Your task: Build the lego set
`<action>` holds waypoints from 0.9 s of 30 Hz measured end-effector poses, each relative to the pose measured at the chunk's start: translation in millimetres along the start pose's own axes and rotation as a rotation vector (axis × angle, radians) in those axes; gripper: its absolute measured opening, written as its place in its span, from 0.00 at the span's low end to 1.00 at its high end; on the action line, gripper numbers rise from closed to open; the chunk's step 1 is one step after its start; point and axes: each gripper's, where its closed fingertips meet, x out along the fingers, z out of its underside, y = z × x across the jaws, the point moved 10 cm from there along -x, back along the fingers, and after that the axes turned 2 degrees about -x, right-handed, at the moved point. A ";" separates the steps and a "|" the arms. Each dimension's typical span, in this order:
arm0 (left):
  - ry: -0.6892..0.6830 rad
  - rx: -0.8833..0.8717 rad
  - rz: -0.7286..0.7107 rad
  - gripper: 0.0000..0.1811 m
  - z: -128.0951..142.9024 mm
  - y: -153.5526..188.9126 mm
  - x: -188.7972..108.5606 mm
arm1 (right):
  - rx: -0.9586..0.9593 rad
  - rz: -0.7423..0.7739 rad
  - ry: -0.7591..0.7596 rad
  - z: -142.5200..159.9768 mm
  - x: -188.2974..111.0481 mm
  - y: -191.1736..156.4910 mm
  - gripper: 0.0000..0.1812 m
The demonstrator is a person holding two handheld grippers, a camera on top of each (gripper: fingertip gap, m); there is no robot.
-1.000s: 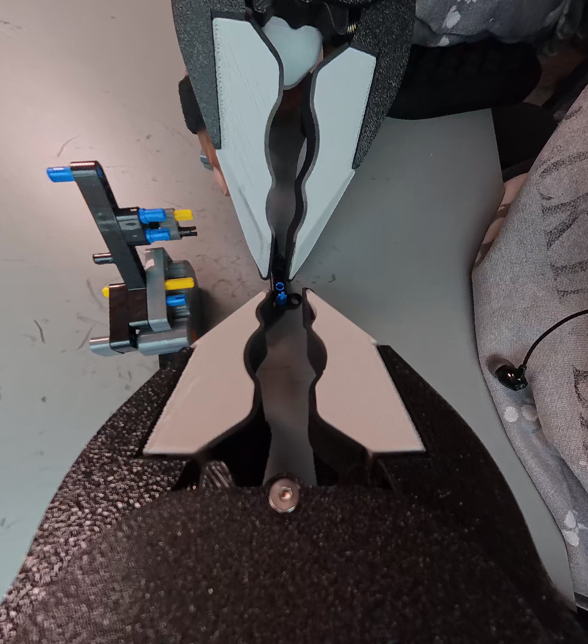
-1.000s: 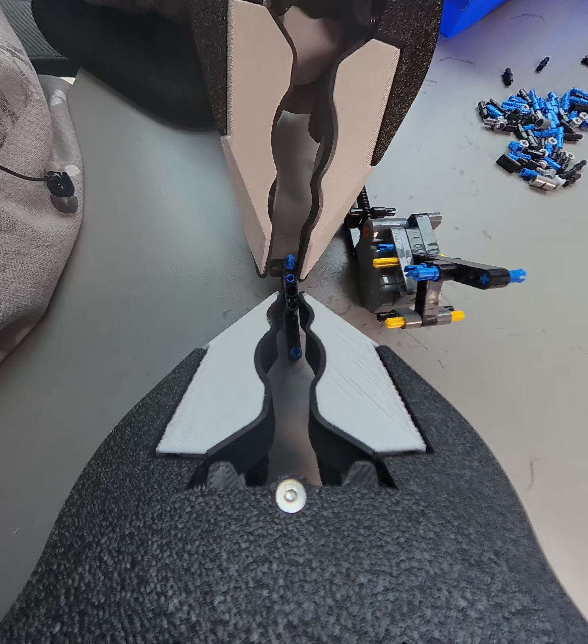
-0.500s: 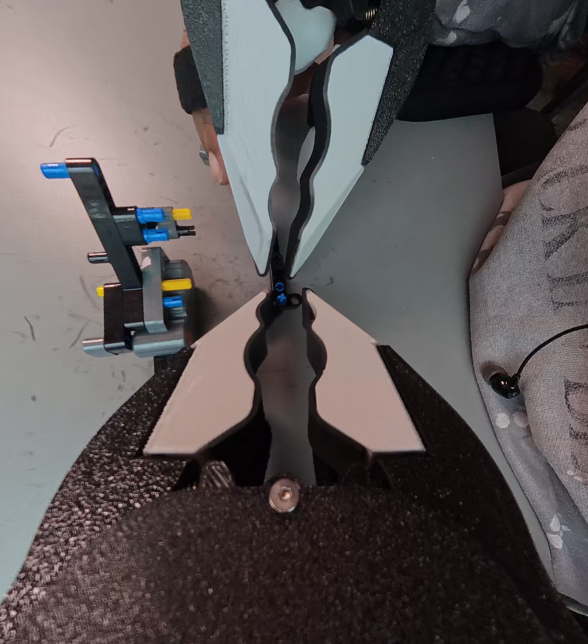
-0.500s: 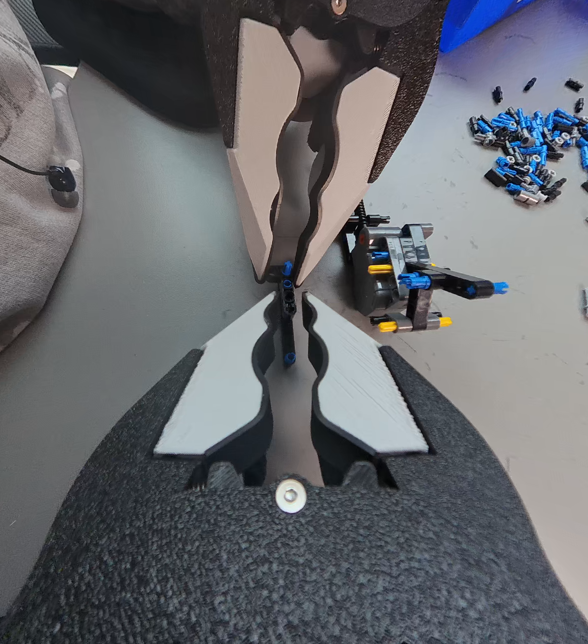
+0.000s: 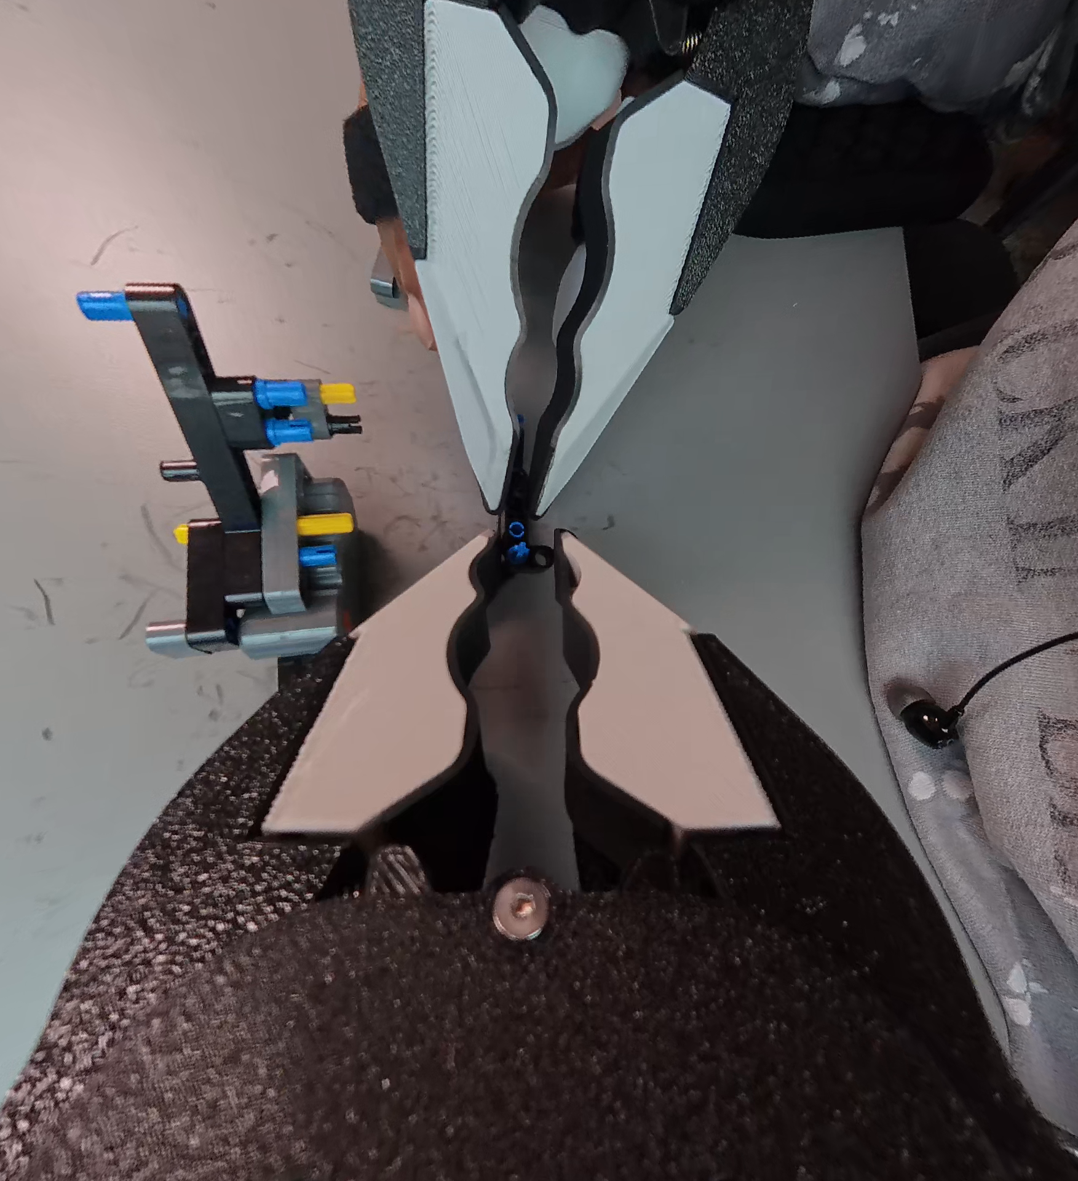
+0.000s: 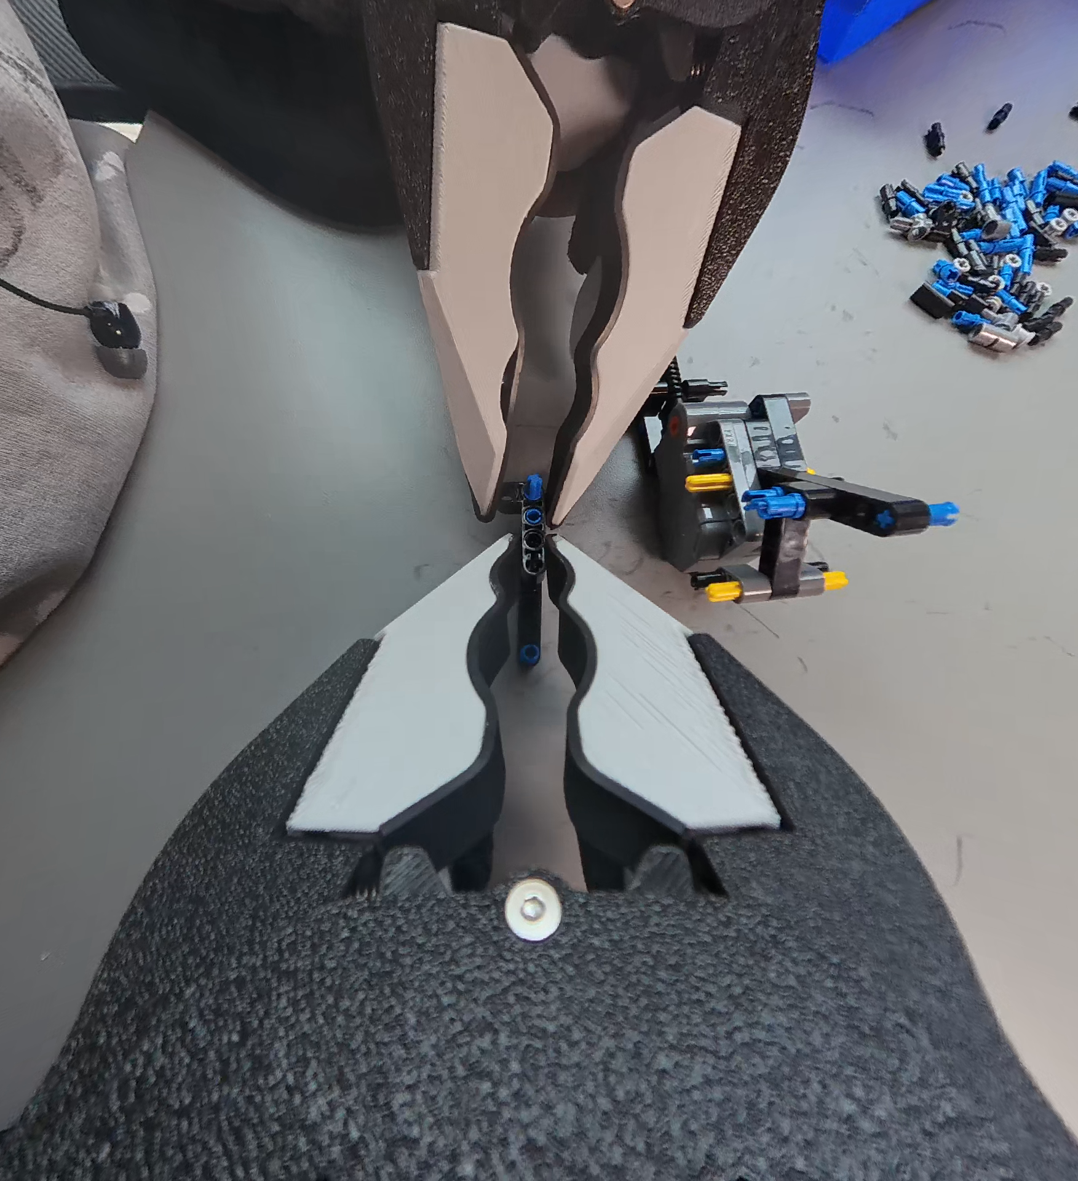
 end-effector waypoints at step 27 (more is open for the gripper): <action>-0.027 0.085 -0.006 0.10 3.4 4.2 1.3 | -0.007 0.003 0.009 -1.8 2.5 -4.4 0.04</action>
